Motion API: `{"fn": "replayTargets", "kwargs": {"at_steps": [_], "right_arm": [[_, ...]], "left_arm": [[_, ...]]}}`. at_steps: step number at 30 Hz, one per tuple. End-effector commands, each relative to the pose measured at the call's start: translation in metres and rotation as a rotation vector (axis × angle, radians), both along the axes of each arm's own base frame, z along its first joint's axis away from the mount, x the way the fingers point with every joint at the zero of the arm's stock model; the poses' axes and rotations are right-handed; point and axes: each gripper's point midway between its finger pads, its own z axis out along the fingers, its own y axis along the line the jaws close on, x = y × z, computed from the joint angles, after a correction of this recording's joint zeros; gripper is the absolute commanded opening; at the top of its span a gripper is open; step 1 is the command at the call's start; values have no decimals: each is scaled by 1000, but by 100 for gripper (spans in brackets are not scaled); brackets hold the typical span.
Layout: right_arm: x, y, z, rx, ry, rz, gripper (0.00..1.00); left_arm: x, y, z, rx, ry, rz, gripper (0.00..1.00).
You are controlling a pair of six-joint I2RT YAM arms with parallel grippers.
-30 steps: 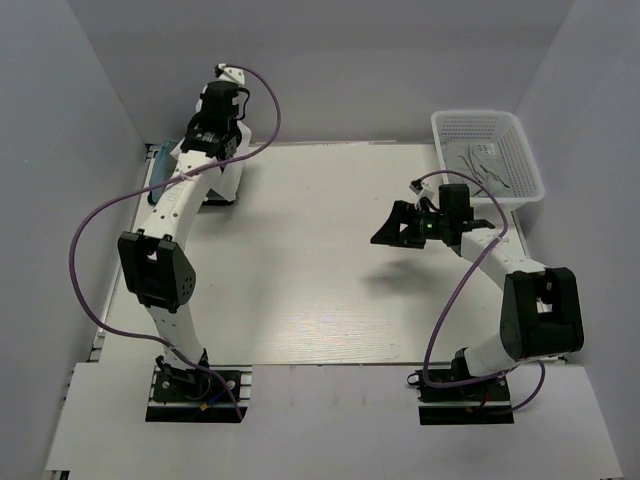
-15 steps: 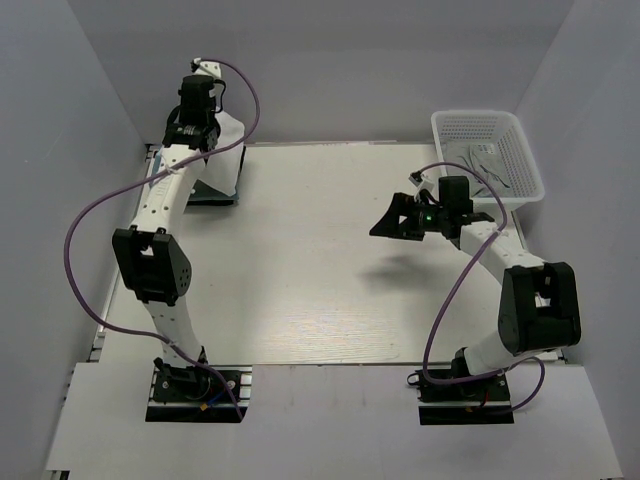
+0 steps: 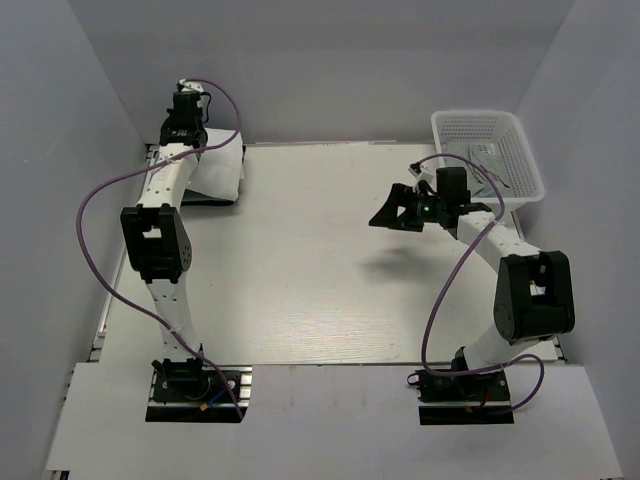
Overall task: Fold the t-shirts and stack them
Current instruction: Put the neatly folded tshirt into the corner of the board with the left arm
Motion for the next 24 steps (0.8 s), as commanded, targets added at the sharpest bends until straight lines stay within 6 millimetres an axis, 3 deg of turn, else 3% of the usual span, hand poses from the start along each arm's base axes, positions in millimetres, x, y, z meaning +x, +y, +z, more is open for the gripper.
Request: {"fn": "replayTargets", "kwargs": {"at_steps": [1, 3, 6, 7, 8, 9, 10, 13, 14, 15, 17, 18, 19, 21, 22, 23, 24], "right_arm": [[14, 1, 11, 1, -17, -15, 90], [17, 2, 8, 1, -4, -21, 90], [21, 2, 8, 3, -1, -25, 90], [22, 3, 8, 5, 0, -22, 90], [25, 4, 8, 5, 2, -25, 90], [25, 5, 8, 5, 5, -23, 90], [25, 5, 6, 4, 14, -24, 90], [27, 5, 10, 5, 6, -25, 90], [27, 5, 13, 6, -1, -25, 90], [27, 5, 17, 8, -13, -25, 90], [22, 4, 15, 9, -8, -25, 90], [22, 4, 24, 15, -39, -24, 90], [16, 3, 20, 14, -25, -26, 90], [12, 2, 30, 18, -60, -31, 90], [4, -2, 18, 12, -31, -38, 90], [2, -3, 24, 10, -55, -55, 90], [-5, -6, 21, 7, -54, -62, 90]], "left_arm": [[8, 21, 22, -1, -88, 58, 0], [13, 29, 27, -4, -115, 83, 0], [17, 44, 8, 2, -77, 113, 0], [18, 46, 9, 4, -82, 134, 11], [18, 53, -1, 4, -66, 158, 29], [15, 56, 0, 15, -66, 178, 55], [12, 62, -5, 35, -54, 215, 97], [10, 73, -2, 39, -68, 280, 100], [11, 73, 13, 27, -101, 285, 100], [7, 72, 6, 19, -65, 291, 100], [4, 70, 16, -18, -94, 311, 100], [0, 69, 20, -33, -99, 320, 100], [-6, 62, 32, -89, -119, 307, 100], [-12, 41, 32, -180, -109, 248, 100], [-20, 28, 33, -223, -93, 229, 100], [-28, 20, 23, -292, -89, 236, 100], [-37, -11, 45, -399, -108, 116, 100]]}}
